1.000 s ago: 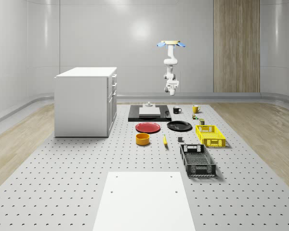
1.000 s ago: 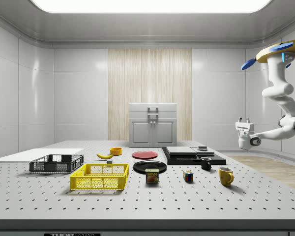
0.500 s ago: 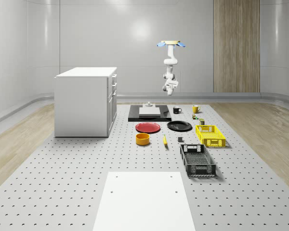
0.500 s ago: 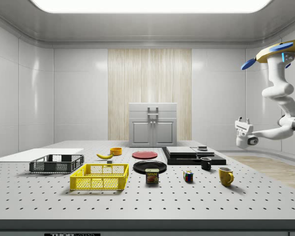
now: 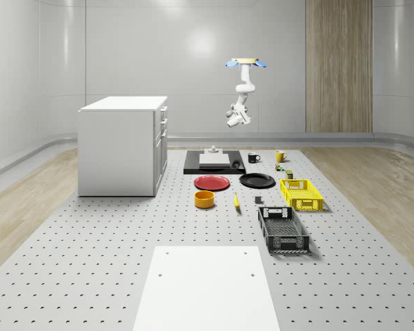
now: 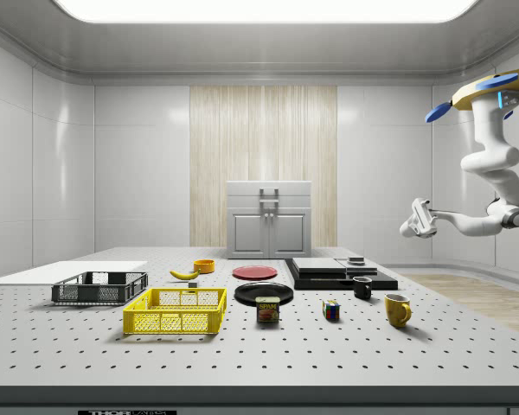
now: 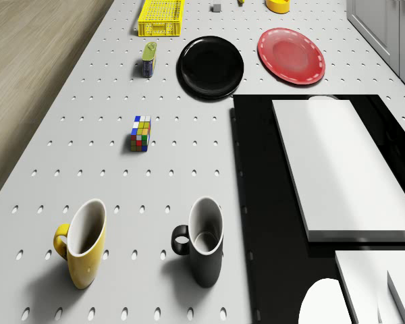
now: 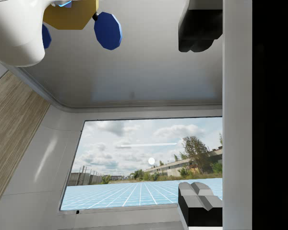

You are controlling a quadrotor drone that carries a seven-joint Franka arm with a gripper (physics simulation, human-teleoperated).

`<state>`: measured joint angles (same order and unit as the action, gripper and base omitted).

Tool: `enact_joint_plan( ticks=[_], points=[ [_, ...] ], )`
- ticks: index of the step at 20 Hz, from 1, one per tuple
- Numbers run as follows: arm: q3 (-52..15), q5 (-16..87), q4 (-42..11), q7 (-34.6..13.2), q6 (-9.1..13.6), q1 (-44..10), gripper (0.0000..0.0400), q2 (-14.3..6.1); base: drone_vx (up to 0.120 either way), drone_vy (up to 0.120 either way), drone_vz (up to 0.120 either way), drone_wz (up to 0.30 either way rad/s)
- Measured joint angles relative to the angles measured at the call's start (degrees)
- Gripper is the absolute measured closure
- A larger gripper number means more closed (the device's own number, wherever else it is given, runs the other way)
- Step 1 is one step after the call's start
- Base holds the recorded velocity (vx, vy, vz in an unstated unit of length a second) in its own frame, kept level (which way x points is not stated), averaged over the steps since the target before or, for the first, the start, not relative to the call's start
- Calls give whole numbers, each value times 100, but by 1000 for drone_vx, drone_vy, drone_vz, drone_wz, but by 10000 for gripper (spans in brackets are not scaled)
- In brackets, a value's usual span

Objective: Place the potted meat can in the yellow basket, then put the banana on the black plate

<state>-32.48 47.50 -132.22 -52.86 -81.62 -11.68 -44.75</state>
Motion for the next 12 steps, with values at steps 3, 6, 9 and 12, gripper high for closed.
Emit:
enact_joint_plan(
  ticks=[3,6,9,12],
  points=[
    [-1094,1944,-1097,-579,0,-596,0,-241,120,120,0,0],
    [-2020,3773,-2133,-1335,216,-1418,0,-489,120,120,0,0],
    [-2703,5107,-2796,-2068,608,-2353,0,-717,120,120,0,0],
    [-3167,5898,-3127,-2637,991,-3173,0,-928,120,120,0,0]
  ],
)
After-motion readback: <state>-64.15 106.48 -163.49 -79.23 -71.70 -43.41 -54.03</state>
